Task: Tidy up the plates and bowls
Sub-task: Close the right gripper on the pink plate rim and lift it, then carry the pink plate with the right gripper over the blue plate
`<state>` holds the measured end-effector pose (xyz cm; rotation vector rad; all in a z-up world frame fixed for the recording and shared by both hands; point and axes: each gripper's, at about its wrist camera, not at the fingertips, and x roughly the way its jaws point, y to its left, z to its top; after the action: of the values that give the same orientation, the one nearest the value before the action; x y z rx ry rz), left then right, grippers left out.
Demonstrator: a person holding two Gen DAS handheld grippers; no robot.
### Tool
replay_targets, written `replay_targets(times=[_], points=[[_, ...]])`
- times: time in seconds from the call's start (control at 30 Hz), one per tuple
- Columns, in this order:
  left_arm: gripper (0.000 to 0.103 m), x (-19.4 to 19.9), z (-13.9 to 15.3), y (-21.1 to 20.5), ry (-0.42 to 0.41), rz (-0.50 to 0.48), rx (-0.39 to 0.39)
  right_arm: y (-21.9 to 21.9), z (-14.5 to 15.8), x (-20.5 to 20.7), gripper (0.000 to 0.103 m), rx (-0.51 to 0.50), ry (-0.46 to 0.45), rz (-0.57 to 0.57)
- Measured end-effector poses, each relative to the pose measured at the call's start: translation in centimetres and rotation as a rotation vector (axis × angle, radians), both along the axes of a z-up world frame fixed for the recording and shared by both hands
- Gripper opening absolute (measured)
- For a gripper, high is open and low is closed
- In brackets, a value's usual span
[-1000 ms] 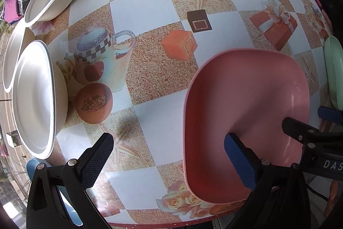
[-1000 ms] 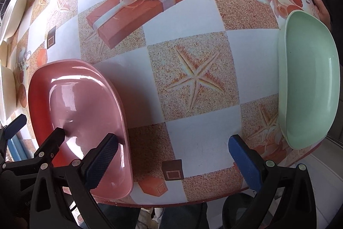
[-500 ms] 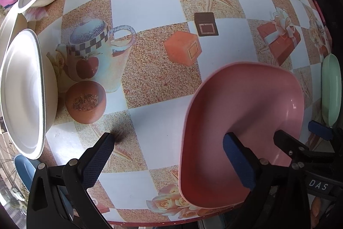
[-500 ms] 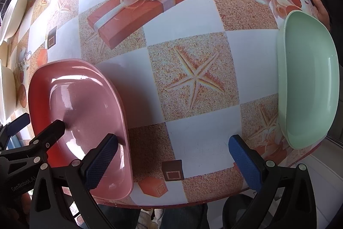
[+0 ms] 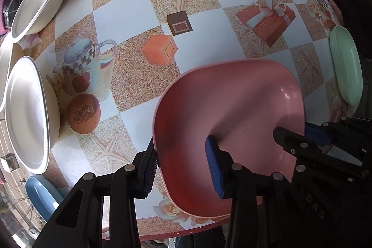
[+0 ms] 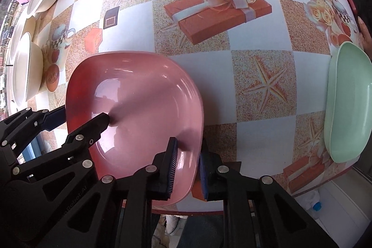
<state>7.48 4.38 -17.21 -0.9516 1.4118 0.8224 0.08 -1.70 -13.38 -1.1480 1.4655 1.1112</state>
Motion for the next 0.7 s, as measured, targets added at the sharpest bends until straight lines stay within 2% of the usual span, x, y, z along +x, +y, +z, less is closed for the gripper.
replay_targets(times=[0.1, 0.23, 0.5, 0.7], points=[[0.043, -2.6, -0.3, -1.6, 0.002, 0.03, 0.002, -0.1, 0.1, -2.1, 0.019, -0.012, 0.015, 0.038], [0.043, -6.8, -0.6, -2.4, 0.015, 0.125, -0.003, -0.1, 0.1, -5.8, 0.019, -0.021, 0.042, 0.094], [0.043, -13.8, -1.3, -0.4, 0.05, 0.266, 0.027, 3.4, 0.2, -13.4, 0.019, -0.016, 0.081, 0.198], [0.043, -16.6, -1.3, 0.7, 0.033, 0.258, 0.048, 4.9, 0.4, -17.4, 0.019, 0.0, 0.036, 0.311]])
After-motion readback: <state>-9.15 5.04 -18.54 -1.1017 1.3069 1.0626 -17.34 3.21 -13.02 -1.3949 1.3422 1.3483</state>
